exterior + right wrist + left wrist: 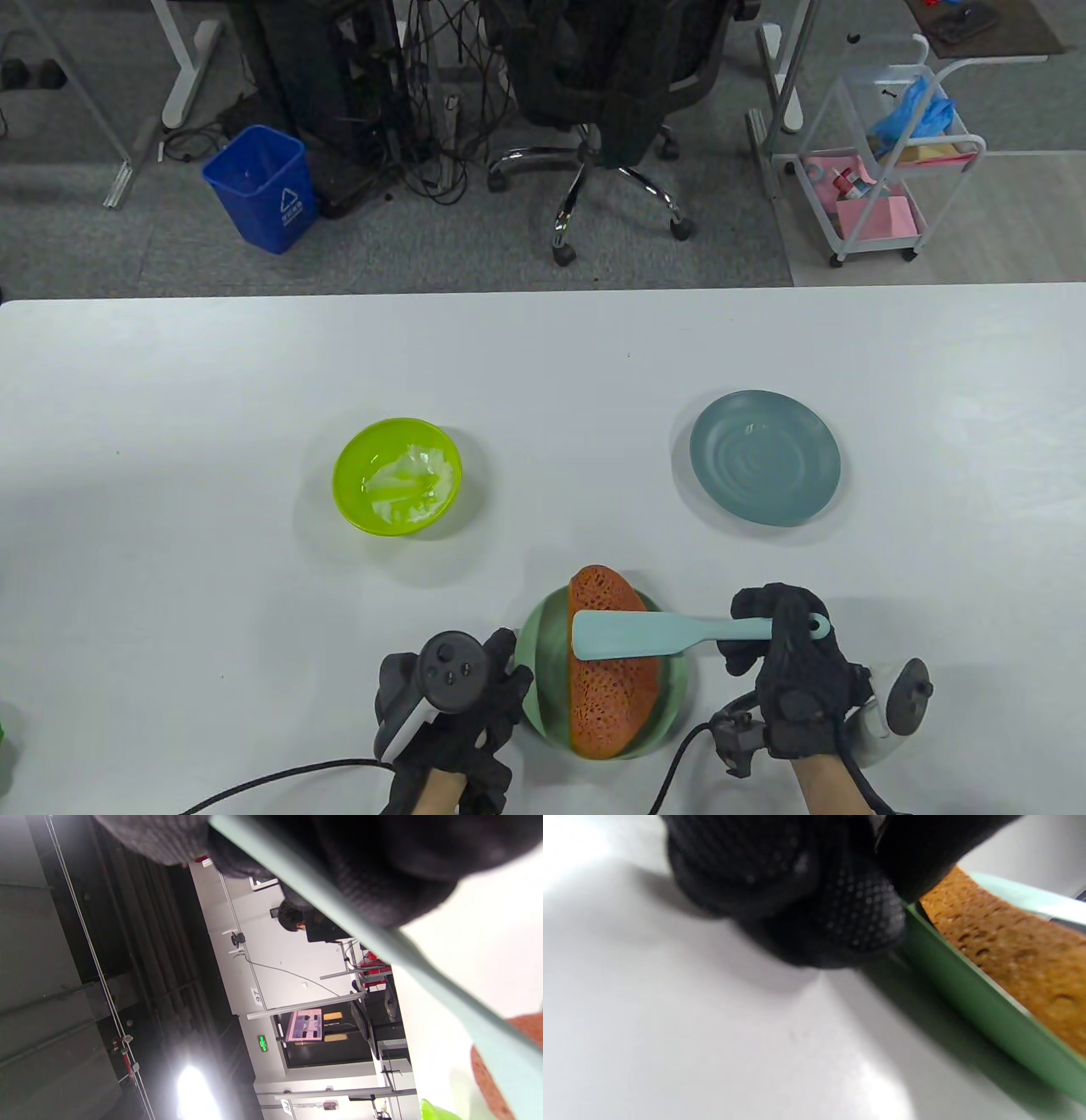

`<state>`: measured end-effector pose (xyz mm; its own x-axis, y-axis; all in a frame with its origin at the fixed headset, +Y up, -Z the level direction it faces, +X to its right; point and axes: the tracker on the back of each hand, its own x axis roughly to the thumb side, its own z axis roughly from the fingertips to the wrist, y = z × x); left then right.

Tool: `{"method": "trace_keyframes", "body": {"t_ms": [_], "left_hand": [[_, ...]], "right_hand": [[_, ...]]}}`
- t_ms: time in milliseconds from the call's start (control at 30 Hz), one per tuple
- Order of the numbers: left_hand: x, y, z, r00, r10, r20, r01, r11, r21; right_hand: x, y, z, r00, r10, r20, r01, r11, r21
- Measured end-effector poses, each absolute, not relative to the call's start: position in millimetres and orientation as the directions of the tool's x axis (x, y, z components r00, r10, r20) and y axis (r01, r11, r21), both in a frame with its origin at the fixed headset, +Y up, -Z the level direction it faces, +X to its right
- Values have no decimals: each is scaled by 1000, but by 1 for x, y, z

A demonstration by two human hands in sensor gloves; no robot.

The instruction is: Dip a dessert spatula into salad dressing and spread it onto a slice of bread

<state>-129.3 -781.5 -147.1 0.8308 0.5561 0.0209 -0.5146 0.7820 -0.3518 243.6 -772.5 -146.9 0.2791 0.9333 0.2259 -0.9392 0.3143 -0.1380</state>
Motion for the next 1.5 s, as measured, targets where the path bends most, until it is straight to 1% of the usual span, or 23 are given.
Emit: {"method": "trace_keyframes", "body": {"t_ms": [400, 633, 833, 1133, 1267, 1367, 1433, 1500], "left_hand": [[-129, -782, -147, 829, 559, 19, -518, 780, -351], [-130, -782, -147, 827, 562, 17, -521, 778, -350], [-130, -782, -147, 827, 563, 16, -522, 777, -350], [-130, -782, -147, 826, 564, 16, -524, 777, -349], [-130, -782, -147, 826, 563, 17, -523, 778, -348], [-130, -782, -147, 825, 565, 17, -525, 777, -347], [-130, -782, -147, 825, 565, 17, -525, 777, -347], [-130, -782, -147, 825, 565, 17, -525, 777, -347]], "right_hand": [[255, -760, -141, 114, 951, 286, -960, 180, -214], [263, -751, -136, 73, 945, 319, -953, 160, -256], [275, -739, -127, 8, 933, 360, -937, 132, -322], [279, -739, -125, 4, 937, 350, -925, 136, -354], [279, -742, -125, 47, 932, 359, -912, 186, -365], [277, -744, -127, 117, 924, 364, -906, 250, -343], [275, -746, -129, 121, 923, 365, -913, 248, -324], [271, -748, -131, 124, 933, 337, -933, 226, -282]]}}
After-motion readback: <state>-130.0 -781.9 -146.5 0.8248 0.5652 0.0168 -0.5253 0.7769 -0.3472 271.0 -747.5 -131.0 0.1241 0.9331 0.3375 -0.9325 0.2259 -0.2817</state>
